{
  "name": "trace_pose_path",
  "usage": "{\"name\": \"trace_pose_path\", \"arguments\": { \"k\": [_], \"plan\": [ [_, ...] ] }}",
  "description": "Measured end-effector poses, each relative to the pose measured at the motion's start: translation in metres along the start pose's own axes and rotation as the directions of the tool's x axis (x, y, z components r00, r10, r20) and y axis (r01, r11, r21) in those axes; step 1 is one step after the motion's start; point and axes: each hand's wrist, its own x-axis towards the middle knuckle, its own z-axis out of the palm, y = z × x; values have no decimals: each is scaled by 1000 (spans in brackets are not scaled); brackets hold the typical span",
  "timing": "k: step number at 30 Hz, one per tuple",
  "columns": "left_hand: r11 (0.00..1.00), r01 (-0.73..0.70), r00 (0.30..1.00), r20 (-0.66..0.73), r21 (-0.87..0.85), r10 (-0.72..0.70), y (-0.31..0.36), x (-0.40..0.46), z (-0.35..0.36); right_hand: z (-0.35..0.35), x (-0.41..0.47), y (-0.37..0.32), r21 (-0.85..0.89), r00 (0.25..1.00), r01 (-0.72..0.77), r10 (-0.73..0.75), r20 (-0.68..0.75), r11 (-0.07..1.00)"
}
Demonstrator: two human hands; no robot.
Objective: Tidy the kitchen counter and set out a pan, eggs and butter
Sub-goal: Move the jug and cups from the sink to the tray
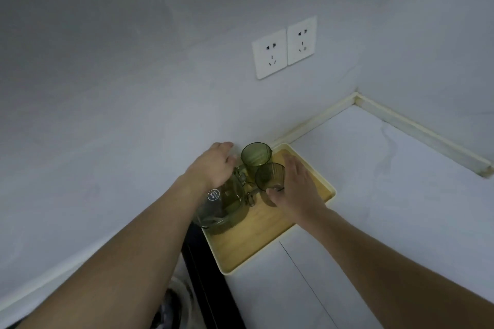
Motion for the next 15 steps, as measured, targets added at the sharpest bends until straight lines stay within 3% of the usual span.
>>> {"name": "trace_pose_path", "arguments": {
  "k": [6,15],
  "plan": [
    [998,57,990,-131,29,-53,-31,-70,-16,7,-29,-48,-114,975,219,-221,-4,969],
    [981,184,939,-305,57,-158,-102,-218,-42,53,-103,-141,-50,900,433,-429,72,900]
  ]
}}
